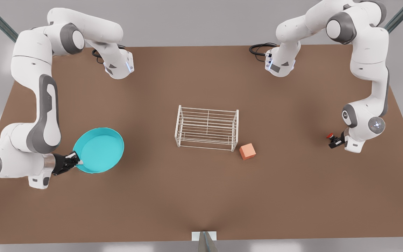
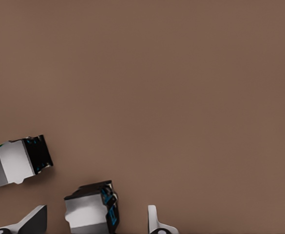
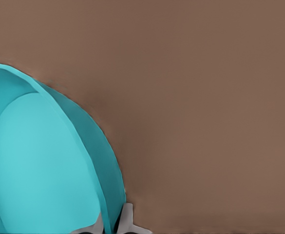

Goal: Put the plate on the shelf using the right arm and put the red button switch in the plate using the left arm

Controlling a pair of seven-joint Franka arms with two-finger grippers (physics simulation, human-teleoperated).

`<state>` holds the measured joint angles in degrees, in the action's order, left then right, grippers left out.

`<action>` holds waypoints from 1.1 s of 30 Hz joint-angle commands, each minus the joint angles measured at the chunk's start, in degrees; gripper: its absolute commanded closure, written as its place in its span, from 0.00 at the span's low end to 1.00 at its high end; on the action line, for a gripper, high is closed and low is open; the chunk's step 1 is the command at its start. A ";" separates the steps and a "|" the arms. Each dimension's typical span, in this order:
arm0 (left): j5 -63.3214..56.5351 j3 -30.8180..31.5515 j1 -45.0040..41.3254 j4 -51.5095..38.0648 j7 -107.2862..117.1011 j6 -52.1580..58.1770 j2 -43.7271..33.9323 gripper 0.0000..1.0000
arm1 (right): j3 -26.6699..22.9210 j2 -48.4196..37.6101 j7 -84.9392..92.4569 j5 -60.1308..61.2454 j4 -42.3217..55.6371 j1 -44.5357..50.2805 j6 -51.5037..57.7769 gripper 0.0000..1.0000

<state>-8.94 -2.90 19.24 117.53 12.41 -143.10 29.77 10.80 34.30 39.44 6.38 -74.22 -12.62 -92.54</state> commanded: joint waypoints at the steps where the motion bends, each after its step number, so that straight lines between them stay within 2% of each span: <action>1: -0.11 0.00 0.10 -0.11 1.83 -1.21 0.11 0.00 | 0.01 -6.61 -14.48 0.03 -9.62 0.13 -9.76 0.80; 3: -0.11 0.00 0.19 -0.37 1.74 -1.21 0.46 0.00 | 0.27 -9.34 -18.25 -0.05 -12.09 1.19 -9.67 0.80; 6: -0.02 0.00 0.45 -0.72 1.74 -2.09 1.17 0.00 | 5.28 -11.71 -28.62 -0.58 -13.14 2.42 -8.97 0.80; 9: 0.07 0.00 0.45 -0.72 1.74 -2.09 1.34 0.00 | 5.37 -13.56 -39.00 -0.67 -13.32 8.48 -8.35 0.80; 12: 0.07 0.00 0.45 -0.72 1.83 -2.09 1.43 0.13 | 5.37 -17.25 -46.03 -1.55 -17.36 12.35 -9.50 0.80; 15: 0.07 0.00 0.54 -0.63 1.74 -2.09 1.43 0.13 | 5.89 -19.62 -52.53 -1.90 -19.47 15.34 -9.67 0.78; 18: 0.07 -0.09 0.54 -0.63 1.83 -2.00 1.34 0.29 | 5.90 -20.15 -61.59 -1.99 -19.47 20.52 -9.76 0.78; 24: 0.15 -0.09 0.54 -0.55 1.83 -2.00 1.34 0.43 | 6.07 -19.53 -68.88 -1.99 -19.47 24.21 -12.92 0.78; 28: 0.16 0.00 0.54 -0.55 2.18 -1.48 0.90 0.47 | 6.07 -18.66 -82.15 -1.99 -19.21 30.28 -15.30 0.78; 33: 0.07 -0.09 0.54 -0.55 1.83 -1.12 -0.85 0.47 | 5.98 -16.55 -93.75 -3.74 -17.98 34.41 -18.37 0.78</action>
<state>-8.88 -2.98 19.77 117.07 13.94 -144.59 29.13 16.77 17.58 -17.13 3.83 -92.34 21.16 -107.93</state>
